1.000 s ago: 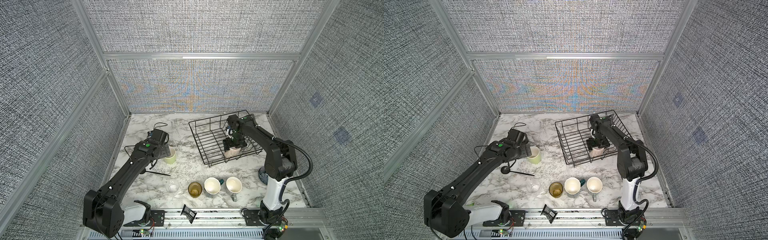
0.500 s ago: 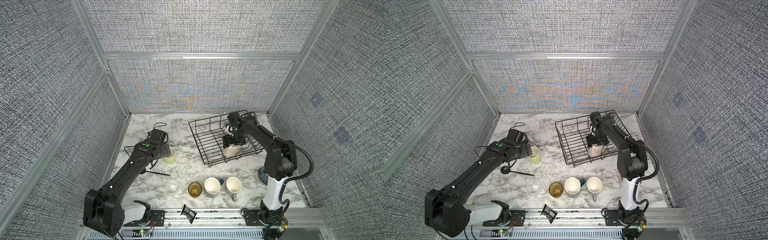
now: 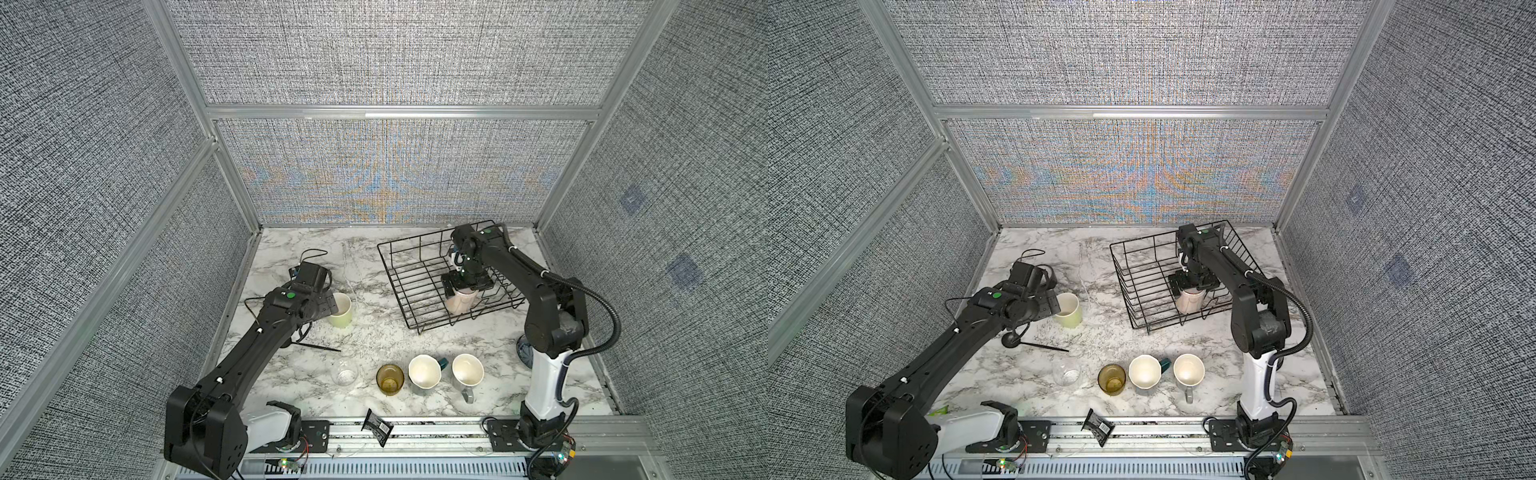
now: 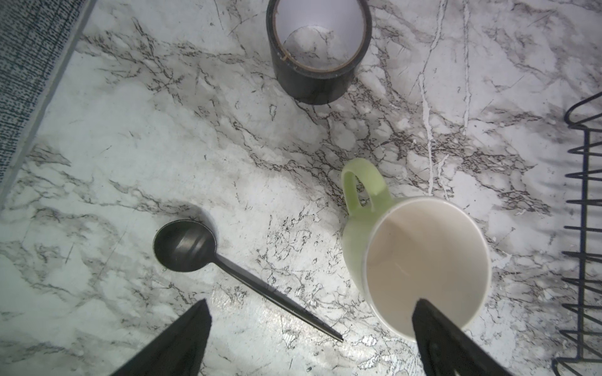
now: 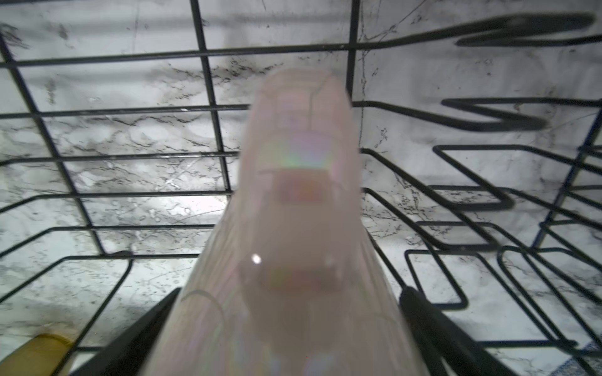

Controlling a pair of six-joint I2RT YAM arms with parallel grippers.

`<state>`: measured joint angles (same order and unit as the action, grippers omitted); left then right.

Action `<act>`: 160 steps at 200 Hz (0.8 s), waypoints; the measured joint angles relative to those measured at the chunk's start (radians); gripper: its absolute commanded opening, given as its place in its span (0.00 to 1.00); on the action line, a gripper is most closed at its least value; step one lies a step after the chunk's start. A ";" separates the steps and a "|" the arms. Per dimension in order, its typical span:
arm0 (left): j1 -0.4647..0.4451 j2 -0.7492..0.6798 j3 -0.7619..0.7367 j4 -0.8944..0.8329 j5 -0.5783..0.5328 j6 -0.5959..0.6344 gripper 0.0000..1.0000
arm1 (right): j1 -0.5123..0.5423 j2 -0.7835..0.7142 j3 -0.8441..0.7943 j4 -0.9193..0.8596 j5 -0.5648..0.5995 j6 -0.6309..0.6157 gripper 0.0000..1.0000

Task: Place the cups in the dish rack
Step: 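Lower the left gripper onto the pale green mug while the right opens, then lift the pale green mug with the left gripper toward the right gripper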

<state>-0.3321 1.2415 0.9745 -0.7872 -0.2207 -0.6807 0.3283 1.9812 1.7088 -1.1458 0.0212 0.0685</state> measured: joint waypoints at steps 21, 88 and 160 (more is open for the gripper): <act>0.009 0.003 0.000 0.000 0.014 -0.002 0.97 | 0.001 -0.023 0.000 -0.003 0.010 0.000 0.99; 0.027 0.007 0.007 0.013 0.060 -0.004 0.97 | 0.005 -0.148 -0.020 0.014 0.026 0.007 0.99; 0.033 0.185 0.049 0.039 0.112 -0.021 0.78 | -0.001 -0.397 -0.160 0.187 0.074 -0.018 0.99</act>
<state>-0.2989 1.4269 1.0233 -0.7479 -0.1085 -0.7021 0.3271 1.5837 1.5490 -0.9588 0.0952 0.0502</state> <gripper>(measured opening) 0.831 0.990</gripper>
